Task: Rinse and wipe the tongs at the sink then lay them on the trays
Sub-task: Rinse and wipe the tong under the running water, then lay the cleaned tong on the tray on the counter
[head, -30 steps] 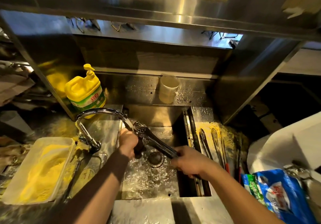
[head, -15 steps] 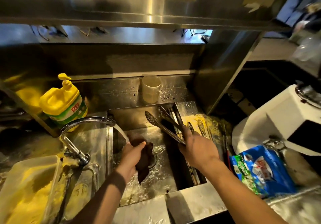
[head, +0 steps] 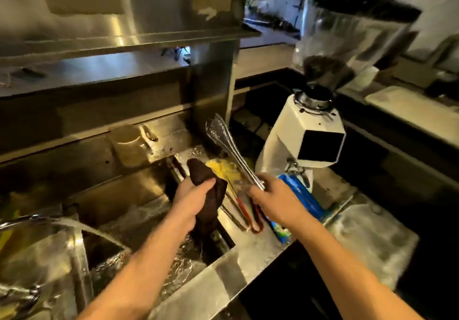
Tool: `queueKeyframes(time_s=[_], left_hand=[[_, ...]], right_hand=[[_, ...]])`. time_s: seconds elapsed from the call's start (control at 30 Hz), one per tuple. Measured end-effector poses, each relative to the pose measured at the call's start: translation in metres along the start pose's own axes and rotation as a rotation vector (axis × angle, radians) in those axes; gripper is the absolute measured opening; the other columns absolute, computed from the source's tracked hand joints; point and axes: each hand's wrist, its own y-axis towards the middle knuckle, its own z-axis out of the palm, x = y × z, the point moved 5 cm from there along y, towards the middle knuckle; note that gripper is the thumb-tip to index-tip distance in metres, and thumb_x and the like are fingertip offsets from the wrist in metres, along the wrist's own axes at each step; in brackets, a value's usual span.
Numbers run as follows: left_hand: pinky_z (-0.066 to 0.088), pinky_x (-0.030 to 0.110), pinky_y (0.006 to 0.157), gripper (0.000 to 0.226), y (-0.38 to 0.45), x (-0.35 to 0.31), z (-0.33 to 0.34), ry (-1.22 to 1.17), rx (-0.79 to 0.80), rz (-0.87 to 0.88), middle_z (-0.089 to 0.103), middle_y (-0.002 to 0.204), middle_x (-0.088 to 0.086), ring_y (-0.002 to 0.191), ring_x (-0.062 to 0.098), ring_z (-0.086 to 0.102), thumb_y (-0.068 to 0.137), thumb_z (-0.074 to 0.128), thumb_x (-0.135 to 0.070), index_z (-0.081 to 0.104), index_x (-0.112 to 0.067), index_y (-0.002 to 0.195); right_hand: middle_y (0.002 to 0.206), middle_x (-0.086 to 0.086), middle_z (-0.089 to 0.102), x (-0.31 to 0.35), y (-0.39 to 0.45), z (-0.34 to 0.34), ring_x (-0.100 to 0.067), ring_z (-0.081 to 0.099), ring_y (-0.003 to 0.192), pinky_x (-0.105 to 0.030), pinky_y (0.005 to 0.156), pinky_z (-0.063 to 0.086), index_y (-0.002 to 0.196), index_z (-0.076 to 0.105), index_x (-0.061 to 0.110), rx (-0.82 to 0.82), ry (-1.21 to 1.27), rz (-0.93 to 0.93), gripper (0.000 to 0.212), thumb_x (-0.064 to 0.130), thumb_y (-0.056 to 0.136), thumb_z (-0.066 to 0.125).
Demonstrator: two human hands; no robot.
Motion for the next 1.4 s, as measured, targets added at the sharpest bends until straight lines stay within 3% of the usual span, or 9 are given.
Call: queueKeyframes(time_s=[0.13,0.33,0.47,0.6,0.73,0.87,1.07,1.17,1.4], left_hand=[[0.052,0.035,0.080,0.005,-0.019,-0.011,0.091,0.094,0.156,0.060,0.074,0.083,0.009,0.084,0.027,0.069,0.086,0.073,-0.016,0.072,-0.015,0.081],[0.055,0.042,0.086,0.006,-0.060,-0.021,0.240,0.285,0.410,0.199,0.074,0.097,0.017,0.092,0.029,0.068,0.087,0.071,-0.011,0.072,-0.013,0.093],[0.058,0.035,0.082,0.016,-0.083,-0.008,0.317,0.288,0.543,0.151,0.076,0.095,0.011,0.085,0.021,0.073,0.087,0.071,-0.016,0.070,-0.013,0.103],[0.055,0.048,0.095,0.041,-0.103,0.009,0.391,0.310,0.592,0.061,0.074,0.108,0.012,0.102,0.031,0.069,0.085,0.074,-0.030,0.064,-0.012,0.120],[0.054,0.051,0.098,0.029,-0.109,0.022,0.443,0.310,0.627,0.008,0.077,0.104,0.010,0.101,0.031,0.071,0.087,0.072,-0.027,0.070,-0.016,0.114],[0.054,0.050,0.097,0.035,-0.108,0.030,0.478,0.359,0.615,-0.012,0.077,0.105,0.007,0.099,0.030,0.071,0.086,0.073,-0.033,0.068,-0.020,0.118],[0.052,0.050,0.100,0.030,-0.100,0.039,0.499,0.342,0.641,-0.007,0.077,0.107,0.006,0.103,0.027,0.071,0.087,0.073,-0.029,0.067,-0.020,0.115],[0.053,0.050,0.099,0.031,-0.091,0.040,0.506,0.329,0.609,-0.001,0.076,0.107,0.010,0.103,0.030,0.071,0.087,0.073,-0.024,0.068,-0.014,0.116],[0.054,0.052,0.096,0.031,-0.070,0.034,0.506,0.348,0.574,0.011,0.078,0.103,0.010,0.098,0.030,0.073,0.087,0.073,-0.025,0.070,-0.014,0.115]], right_hand=[[0.062,0.016,0.064,-0.033,-0.018,-0.069,0.000,0.055,0.050,-0.027,0.053,0.047,0.076,0.060,0.035,-0.133,0.051,0.071,0.021,0.052,0.068,0.050],[0.056,0.008,0.060,-0.105,-0.061,-0.180,-0.005,0.048,0.044,-0.026,0.050,0.037,0.076,0.061,0.028,-0.347,0.226,0.213,0.019,0.045,0.070,0.055],[0.053,0.008,0.053,-0.150,-0.083,-0.233,-0.007,0.044,0.037,-0.021,0.035,0.034,0.075,0.057,0.030,-0.425,0.353,0.331,0.014,0.037,0.086,0.057],[0.041,0.013,0.047,-0.192,-0.091,-0.279,-0.005,0.038,0.032,-0.017,0.032,0.029,0.079,0.054,0.019,-0.422,0.498,0.494,0.023,0.038,0.092,0.053],[0.055,0.004,0.050,-0.216,-0.078,-0.326,-0.010,0.037,0.034,-0.019,0.038,0.029,0.079,0.053,0.016,-0.422,0.504,0.597,0.016,0.030,0.083,0.047],[0.076,-0.008,0.053,-0.229,-0.046,-0.386,-0.019,0.041,0.053,-0.028,0.051,0.031,0.079,0.052,0.016,-0.407,0.271,0.577,0.020,0.032,0.068,0.046],[0.072,-0.011,0.060,-0.237,0.015,-0.448,-0.025,0.062,0.058,-0.027,0.046,0.043,0.076,0.053,0.007,-0.272,-0.378,0.625,0.018,0.020,0.087,0.048],[0.082,-0.013,0.062,-0.238,0.040,-0.457,-0.030,0.067,0.069,-0.038,0.067,0.059,0.089,0.057,0.006,-0.254,-0.468,0.639,0.016,0.018,0.082,0.047],[0.082,-0.005,0.055,-0.246,0.085,-0.464,-0.026,0.053,0.080,-0.037,0.069,0.038,0.104,0.065,0.018,-0.251,-0.762,0.655,0.030,0.031,0.082,0.050]])
